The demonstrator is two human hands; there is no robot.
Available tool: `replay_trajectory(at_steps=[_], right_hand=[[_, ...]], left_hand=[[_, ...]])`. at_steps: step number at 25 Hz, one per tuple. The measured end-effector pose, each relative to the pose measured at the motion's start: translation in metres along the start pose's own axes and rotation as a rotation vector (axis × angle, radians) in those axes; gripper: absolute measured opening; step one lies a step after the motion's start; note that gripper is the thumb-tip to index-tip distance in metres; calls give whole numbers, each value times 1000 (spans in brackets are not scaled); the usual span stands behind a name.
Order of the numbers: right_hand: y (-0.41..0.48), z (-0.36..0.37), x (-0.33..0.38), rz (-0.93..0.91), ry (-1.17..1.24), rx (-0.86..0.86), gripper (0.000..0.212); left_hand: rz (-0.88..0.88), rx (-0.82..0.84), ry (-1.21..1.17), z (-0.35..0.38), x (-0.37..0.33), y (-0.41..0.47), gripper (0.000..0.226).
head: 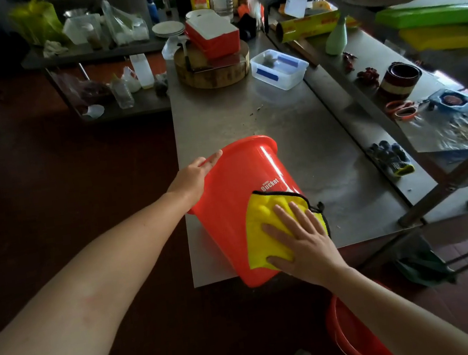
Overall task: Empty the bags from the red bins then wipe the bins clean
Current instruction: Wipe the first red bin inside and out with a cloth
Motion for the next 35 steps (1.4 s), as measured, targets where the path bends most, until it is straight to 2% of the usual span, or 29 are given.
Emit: replay_trajectory(at_steps=[1, 3, 5, 6, 8, 9, 11, 15, 18, 27, 31, 35], right_hand=[[-1, 0, -10, 49, 33, -11, 74], [-2, 3, -27, 145, 127, -27, 75], [0, 4, -45, 284, 240, -52, 76], [3, 3, -53, 384, 309, -42, 76], [6, 2, -65, 571, 437, -1, 75], [7, 2, -65, 591, 461, 10, 74], [9, 0, -50, 418, 353, -4, 71], [18, 6, 7, -127, 30, 32, 68], [46, 11, 32, -333, -53, 49, 65], [160, 29, 65, -258, -201, 200, 76], [136, 25, 61, -269, -182, 142, 73], [76, 18, 49, -310, -127, 120, 70]], left_hand=[[-9, 7, -7, 0, -1, 0, 53], [-10, -19, -15, -4, -3, -2, 69], [13, -12, 9, -5, -5, -5, 57], [0, -7, -10, -5, -4, -7, 60], [-18, -12, -11, -4, 0, -7, 85], [-22, -10, -1, -3, 2, -6, 92], [-29, -13, -24, -4, 4, -5, 94], [24, 12, -27, -6, 11, 2, 95], [49, 53, -47, -7, 20, 10, 93], [120, 121, -88, -13, 22, 24, 76], [118, 122, -69, -11, 26, 21, 92], [125, 109, -71, -4, 28, 19, 94]])
Point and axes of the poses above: each hand's wrist, its own y-axis towards the middle knuckle, its own z-axis out of the palm, x = y × z, the point moved 4 cm from there along y, towards the middle knuckle, and after that the axes turned 12 degrees about -x, right-handed, at the moved point
